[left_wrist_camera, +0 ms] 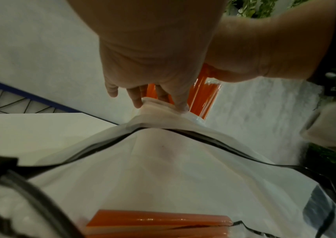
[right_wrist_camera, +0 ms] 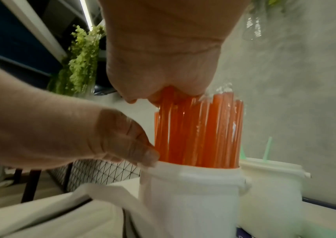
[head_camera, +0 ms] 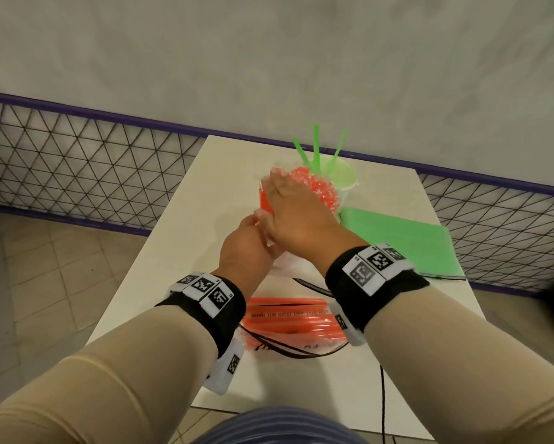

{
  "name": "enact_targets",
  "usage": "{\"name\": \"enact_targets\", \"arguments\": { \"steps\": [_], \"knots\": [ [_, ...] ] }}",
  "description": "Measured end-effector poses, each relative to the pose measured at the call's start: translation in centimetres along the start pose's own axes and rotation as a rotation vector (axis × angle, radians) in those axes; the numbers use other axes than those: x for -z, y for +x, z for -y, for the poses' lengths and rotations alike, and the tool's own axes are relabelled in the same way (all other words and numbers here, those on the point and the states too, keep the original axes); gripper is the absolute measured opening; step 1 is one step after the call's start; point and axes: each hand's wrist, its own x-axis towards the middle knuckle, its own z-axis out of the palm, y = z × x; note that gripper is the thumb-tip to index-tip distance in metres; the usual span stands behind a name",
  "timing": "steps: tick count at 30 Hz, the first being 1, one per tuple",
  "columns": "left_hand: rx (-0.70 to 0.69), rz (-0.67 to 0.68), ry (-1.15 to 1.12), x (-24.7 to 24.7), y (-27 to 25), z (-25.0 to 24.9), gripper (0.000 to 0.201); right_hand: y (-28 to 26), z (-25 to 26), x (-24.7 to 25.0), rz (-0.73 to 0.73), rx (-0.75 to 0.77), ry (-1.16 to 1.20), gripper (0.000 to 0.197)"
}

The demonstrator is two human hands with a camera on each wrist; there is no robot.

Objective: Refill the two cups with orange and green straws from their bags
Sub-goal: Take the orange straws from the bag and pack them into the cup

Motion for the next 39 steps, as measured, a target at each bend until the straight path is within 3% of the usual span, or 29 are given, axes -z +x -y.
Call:
{"name": "enact_targets", "arguments": {
  "steps": [4, 9, 11, 13, 14, 16, 18, 19, 21, 23, 24, 28, 32, 35, 39],
  "knots": [
    [0.039, -0.003, -0.173, -0.5, 0.1, 0.6, 0.042, -0.1, -0.2, -1.5, 0.012, 0.003, -0.129, 0.079],
    [0.027, -0.046, -0.267, -0.6, 0.1, 0.8, 0.043, 0.3, -0.3, -1.9, -0.012, 0.009, -0.103, 0.079],
    [0.050, 0.010, -0.545, -0.8, -0.1, 0.7, 0.038, 0.3, -0.3, -1.8, 0.014, 0.008, -0.117, 0.080],
    [-0.013, -0.045, -0.502, -1.0, -0.3, 1.5, 0.034, 0.1, -0.2, -1.5, 0.012, 0.013, -0.128, 0.082],
    [-0.064, -0.087, -0.437, -1.0, -0.4, 2.2, 0.027, -0.3, 0.1, -1.0, -0.024, 0.013, -0.115, 0.081],
    [-0.140, -0.119, -0.264, -0.9, -0.4, 4.0, 0.015, -1.5, 1.1, 0.1, -0.242, 0.051, -0.001, 0.068],
    [-0.153, -0.003, -0.116, -0.5, 0.0, 4.9, 0.020, -3.3, 2.6, 0.6, -0.478, 0.166, 0.153, 0.033],
    [-0.128, 0.141, 0.002, -0.2, 0.1, 5.0, 0.021, -4.2, 3.5, 0.5, -0.399, 0.197, 0.212, 0.018],
    [-0.088, 0.500, 0.322, 0.5, -0.7, 4.6, 0.024, -5.9, 4.6, -1.5, 0.006, 0.171, 0.198, 0.011],
    [-0.109, 0.683, 0.479, 0.5, -1.6, 4.7, 0.025, -7.2, 4.4, -4.5, 0.308, 0.183, 0.112, 0.022],
    [-0.114, 0.724, 0.509, 0.3, -2.1, 5.0, 0.028, -7.8, 3.9, -5.7, 0.362, 0.182, 0.089, 0.027],
    [-0.153, 0.751, 0.654, -0.9, -3.4, 6.2, 0.053, -9.1, 3.0, -7.0, 0.425, 0.176, 0.178, 0.035],
    [-0.098, 0.755, 0.576, -1.8, -3.8, 7.2, 0.102, -9.0, 2.3, -9.8, 0.538, 0.125, 0.140, 0.057],
    [-0.074, 0.754, 0.544, -1.9, -4.0, 7.4, 0.118, -9.1, 1.8, -11.7, 0.572, 0.160, -0.006, 0.071],
    [-0.102, 0.790, 0.631, -1.5, -4.3, 6.4, 0.119, -9.5, 1.9, -12.4, 0.426, 0.195, -0.021, 0.049]
  ]
}}
